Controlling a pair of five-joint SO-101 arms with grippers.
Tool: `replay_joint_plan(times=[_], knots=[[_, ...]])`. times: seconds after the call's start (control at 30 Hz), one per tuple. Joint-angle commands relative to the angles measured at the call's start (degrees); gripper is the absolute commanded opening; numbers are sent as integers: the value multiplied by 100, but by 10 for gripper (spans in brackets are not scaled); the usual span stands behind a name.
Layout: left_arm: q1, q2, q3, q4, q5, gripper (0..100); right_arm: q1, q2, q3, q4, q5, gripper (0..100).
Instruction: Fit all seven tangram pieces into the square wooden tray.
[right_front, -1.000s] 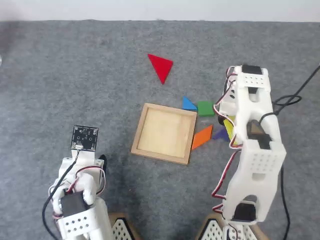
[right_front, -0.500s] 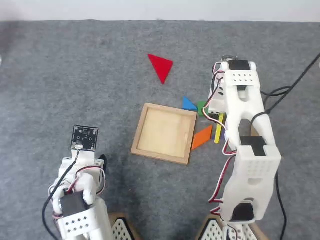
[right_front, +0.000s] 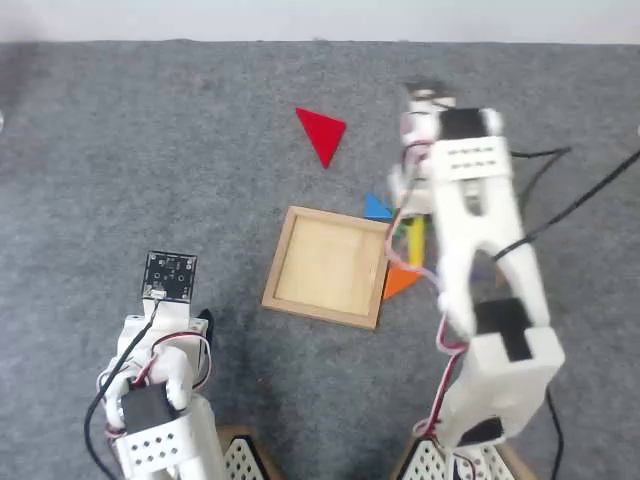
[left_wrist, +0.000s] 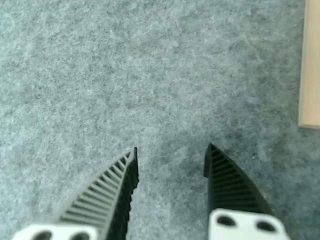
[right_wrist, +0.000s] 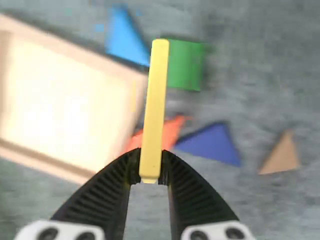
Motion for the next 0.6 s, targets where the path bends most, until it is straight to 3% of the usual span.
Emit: replay_joint_plan(times=[0.0,0.1,0.27,0.57], knots=[[18,-105,-66,9,44,209,-1147,-409,-114,-101,-1020,7],[18,-105,-66,9,44,209,-1648,-31,-132,-646,-1204,7],[18,-105,-66,9,44,209,-1789,655,-132,-1508,-2145,7],[18,-105,-66,9,44,209,-2484,848,-105,-1323,-2892,7]])
